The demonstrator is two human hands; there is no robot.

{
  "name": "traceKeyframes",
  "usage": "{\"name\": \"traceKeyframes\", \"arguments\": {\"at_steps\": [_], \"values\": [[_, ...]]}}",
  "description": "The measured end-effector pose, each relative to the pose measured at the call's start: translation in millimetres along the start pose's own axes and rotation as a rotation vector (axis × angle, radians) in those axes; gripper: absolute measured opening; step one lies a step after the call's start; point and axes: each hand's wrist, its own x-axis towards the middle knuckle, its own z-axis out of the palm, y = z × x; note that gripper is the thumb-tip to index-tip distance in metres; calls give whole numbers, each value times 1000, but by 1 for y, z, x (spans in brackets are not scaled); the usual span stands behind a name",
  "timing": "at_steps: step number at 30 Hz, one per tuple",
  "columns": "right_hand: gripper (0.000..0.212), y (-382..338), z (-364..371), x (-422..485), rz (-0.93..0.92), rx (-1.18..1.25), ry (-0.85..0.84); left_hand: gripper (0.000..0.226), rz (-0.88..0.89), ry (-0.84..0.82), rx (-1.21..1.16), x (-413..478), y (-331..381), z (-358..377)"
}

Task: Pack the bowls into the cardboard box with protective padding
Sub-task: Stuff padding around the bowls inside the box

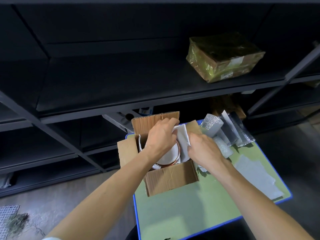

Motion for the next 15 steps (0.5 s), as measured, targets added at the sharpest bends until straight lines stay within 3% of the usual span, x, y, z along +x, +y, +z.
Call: {"name": "traceKeyframes", "arguments": {"at_steps": [3, 7, 13, 15], "values": [[23, -3, 10, 4, -5, 45, -9, 23, 64, 56, -44, -3, 1, -1], [4, -6, 12, 3, 0, 115, 51, 16, 65, 28, 11, -2, -6, 0], [31, 0, 6, 2, -24, 44, 152, 17, 56, 13, -38, 2, -7, 1], [26, -3, 9, 0, -21, 74, 146, 19, 66, 29, -39, 0, -7, 2]]}}
